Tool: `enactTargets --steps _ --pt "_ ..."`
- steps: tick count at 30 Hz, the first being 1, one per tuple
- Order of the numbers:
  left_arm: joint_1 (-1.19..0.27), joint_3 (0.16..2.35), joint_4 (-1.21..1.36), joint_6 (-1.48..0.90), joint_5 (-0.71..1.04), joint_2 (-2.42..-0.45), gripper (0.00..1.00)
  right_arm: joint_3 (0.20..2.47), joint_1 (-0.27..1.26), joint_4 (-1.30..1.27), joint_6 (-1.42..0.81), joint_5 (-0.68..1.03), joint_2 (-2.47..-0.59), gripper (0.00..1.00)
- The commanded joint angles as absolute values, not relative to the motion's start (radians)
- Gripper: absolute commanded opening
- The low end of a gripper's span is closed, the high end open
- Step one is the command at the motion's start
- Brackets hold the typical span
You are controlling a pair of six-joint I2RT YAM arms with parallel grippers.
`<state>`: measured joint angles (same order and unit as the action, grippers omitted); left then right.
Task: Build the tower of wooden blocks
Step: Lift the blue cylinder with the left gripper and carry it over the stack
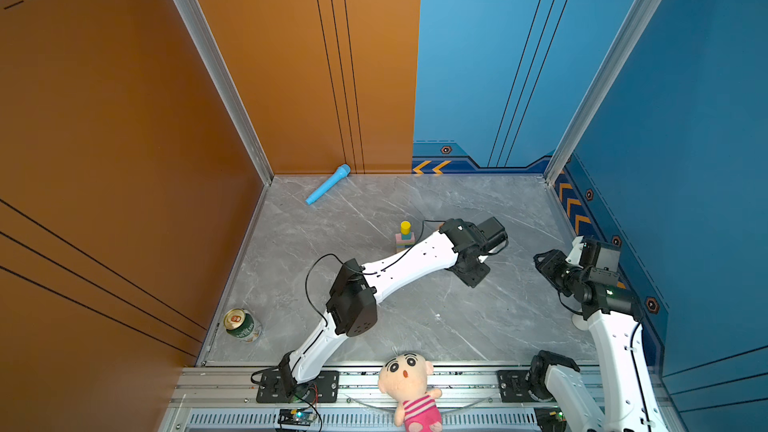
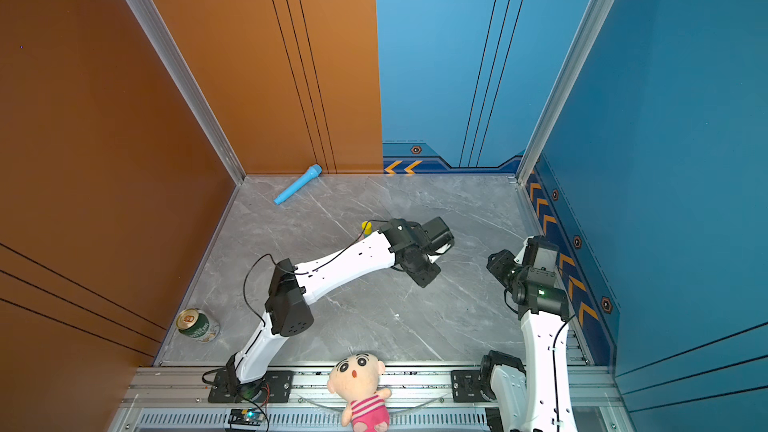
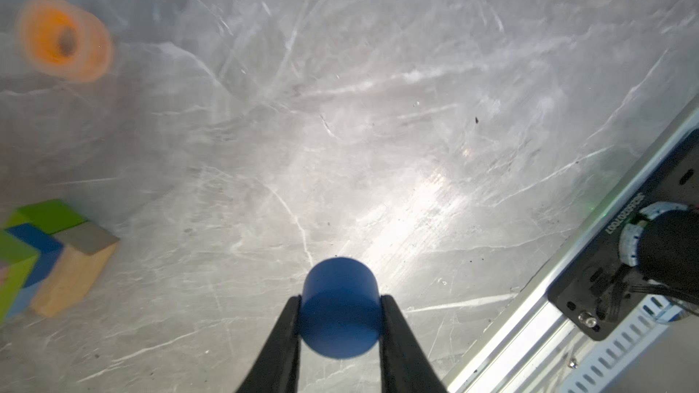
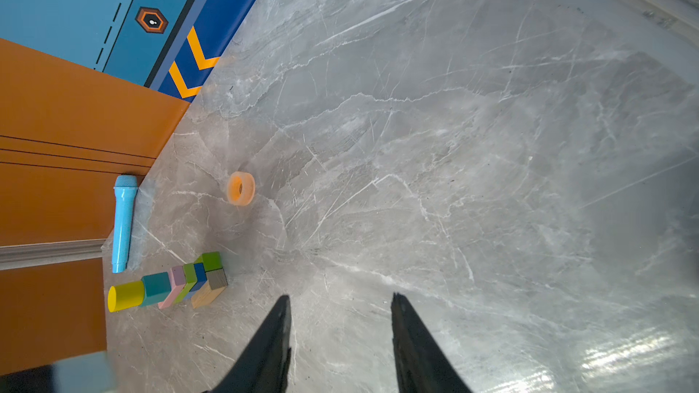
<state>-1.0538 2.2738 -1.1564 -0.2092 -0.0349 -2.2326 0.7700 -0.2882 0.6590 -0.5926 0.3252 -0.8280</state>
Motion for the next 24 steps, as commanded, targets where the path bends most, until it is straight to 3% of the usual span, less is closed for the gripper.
enactTargets --steps 1,10,24 --pt "-1.018 2.36 -1.286 -0.196 -0.088 -2.212 0.24 0.75 -0.275 0.612 -0.618 0.357 -0.862 0.43" --pt "-0.884 2.53 -1.413 -0.176 -0.157 -2.213 0.27 0.76 -0.139 0.542 -0.624 0.337 -1.031 0.43" --pt "-0.721 2.549 -1.45 -0.217 -0.19 -2.237 0.29 0.819 -0.013 0.465 -0.645 0.309 -1.239 0.42"
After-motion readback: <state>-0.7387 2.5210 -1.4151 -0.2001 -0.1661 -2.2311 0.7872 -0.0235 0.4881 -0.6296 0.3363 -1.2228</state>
